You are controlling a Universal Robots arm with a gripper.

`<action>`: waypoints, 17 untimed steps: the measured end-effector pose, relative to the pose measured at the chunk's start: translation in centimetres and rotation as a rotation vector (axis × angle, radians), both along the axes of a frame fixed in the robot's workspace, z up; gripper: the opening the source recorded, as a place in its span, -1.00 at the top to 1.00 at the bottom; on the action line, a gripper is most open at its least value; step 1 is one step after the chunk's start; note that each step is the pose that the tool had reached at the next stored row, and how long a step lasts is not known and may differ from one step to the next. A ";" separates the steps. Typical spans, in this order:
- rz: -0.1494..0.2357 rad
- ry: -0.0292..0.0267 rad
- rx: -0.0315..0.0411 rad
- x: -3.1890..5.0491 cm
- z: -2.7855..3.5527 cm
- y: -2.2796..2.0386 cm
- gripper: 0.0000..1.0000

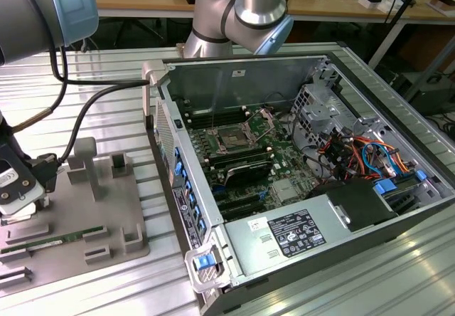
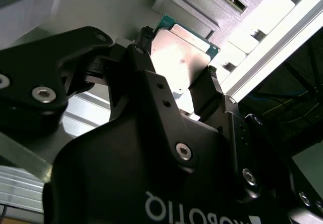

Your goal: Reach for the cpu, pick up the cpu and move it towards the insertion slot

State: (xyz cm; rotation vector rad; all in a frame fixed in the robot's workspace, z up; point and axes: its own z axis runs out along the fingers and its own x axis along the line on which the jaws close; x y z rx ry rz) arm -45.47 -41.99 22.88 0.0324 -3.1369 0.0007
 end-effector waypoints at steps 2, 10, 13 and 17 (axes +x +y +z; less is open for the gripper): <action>0.000 0.0000 0.0000 0.00 0.02 0.00 -0.09; 0.000 0.0000 0.0000 0.00 0.19 0.00 -0.09; 0.000 -0.0001 0.0001 0.00 0.24 0.00 -0.09; 0.000 -0.0001 0.0000 0.00 0.41 0.00 -0.09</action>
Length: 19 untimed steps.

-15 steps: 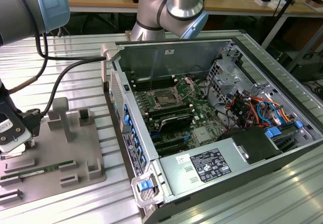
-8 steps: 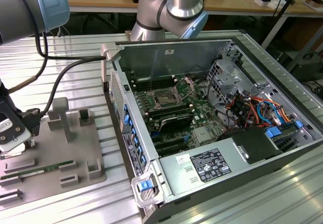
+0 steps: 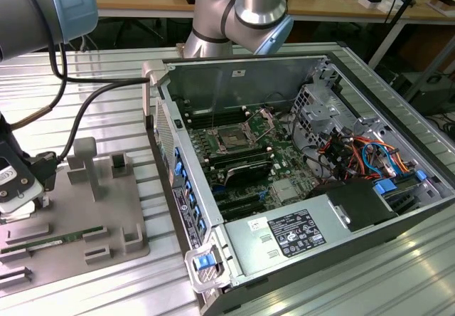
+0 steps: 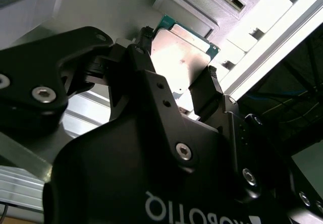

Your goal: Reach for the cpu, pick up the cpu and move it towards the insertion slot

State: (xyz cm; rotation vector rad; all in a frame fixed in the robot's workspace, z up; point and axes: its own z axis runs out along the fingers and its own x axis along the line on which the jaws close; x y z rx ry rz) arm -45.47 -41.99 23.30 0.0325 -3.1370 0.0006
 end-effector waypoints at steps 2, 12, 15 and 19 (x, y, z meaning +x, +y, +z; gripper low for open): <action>0.000 0.0002 0.0000 0.00 0.07 0.00 -0.09; 0.000 0.0001 0.0000 0.00 0.46 0.00 -0.09; 0.000 0.0001 0.0000 0.00 0.60 0.00 -0.09; 0.000 0.0001 0.0000 0.00 0.87 0.00 -0.09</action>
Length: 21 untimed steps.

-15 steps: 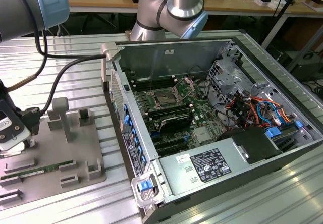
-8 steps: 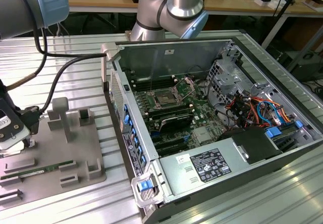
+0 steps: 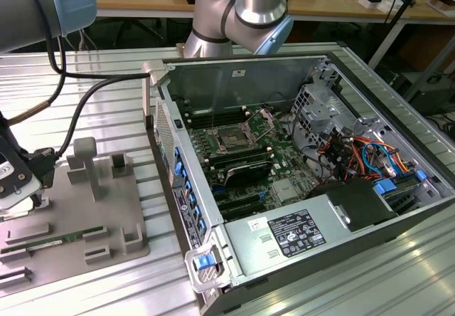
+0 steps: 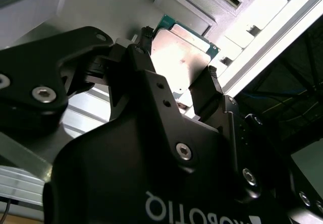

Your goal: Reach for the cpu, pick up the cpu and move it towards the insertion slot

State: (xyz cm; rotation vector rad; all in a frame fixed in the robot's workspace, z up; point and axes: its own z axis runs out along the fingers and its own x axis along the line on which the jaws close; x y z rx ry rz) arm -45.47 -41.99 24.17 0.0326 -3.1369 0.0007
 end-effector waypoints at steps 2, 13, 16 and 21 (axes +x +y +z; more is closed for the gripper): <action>0.000 0.0000 0.0000 0.00 0.17 0.00 -0.09; 0.000 -0.0001 0.0001 0.00 0.57 0.00 -0.09; 0.000 -0.0001 0.0001 0.00 0.58 0.00 -0.09; 0.000 0.0001 -0.0001 0.00 0.74 0.00 -0.09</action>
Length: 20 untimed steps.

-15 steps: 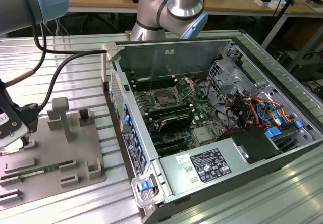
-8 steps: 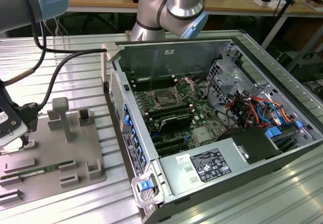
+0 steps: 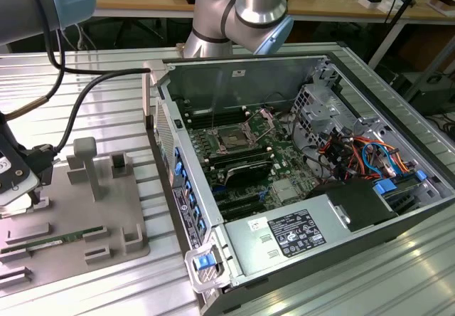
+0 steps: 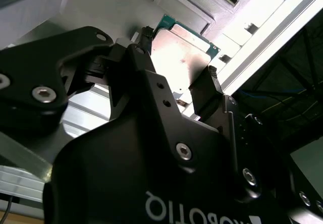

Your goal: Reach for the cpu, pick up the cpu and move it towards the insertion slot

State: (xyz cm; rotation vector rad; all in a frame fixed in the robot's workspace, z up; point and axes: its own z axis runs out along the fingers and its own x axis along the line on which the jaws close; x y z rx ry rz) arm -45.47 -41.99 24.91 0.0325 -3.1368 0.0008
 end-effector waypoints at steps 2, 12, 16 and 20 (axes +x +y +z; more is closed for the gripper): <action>0.000 -0.0001 0.0001 0.00 0.22 0.00 -0.09; 0.000 0.0000 0.0000 0.00 1.02 0.00 -0.09; 0.000 -0.0001 0.0000 0.00 1.36 0.00 -0.09; 0.000 -0.0001 0.0001 0.00 1.72 0.00 -0.09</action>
